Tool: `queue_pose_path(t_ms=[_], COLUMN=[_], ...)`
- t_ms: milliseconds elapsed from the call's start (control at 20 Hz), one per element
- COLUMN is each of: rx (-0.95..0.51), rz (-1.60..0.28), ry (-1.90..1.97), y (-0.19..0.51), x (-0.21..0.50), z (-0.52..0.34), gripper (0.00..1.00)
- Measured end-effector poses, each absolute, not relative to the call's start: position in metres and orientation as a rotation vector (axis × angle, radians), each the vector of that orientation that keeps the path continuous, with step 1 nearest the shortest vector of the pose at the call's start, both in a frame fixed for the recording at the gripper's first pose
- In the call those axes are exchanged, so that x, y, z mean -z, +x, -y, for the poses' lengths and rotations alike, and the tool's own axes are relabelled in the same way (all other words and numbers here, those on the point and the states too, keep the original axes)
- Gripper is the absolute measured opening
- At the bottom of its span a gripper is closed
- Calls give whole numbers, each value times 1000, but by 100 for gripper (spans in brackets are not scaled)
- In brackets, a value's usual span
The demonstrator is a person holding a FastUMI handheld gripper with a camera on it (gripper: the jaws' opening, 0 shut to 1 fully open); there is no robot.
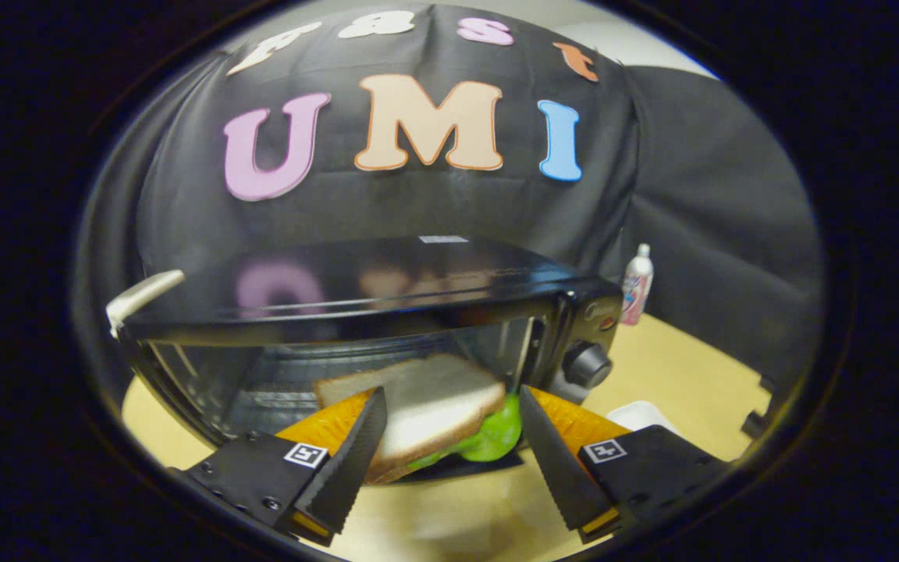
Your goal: Open the toaster oven, put the food inside, and close the toaster oven door.
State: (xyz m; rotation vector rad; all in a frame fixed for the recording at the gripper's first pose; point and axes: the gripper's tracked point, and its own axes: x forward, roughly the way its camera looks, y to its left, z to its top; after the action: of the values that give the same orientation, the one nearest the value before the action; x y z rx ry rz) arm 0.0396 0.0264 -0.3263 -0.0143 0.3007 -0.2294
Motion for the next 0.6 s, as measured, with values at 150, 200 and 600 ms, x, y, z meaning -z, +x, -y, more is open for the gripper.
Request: queue_pose_path(t_ms=[150,200,600], rx=[204,199,219], rz=[-294,-296,-312], ry=[-73,-74,-78], y=[36,33,-29], x=[322,323,311], z=[-29,-29,-18], gripper=[100,100,100])
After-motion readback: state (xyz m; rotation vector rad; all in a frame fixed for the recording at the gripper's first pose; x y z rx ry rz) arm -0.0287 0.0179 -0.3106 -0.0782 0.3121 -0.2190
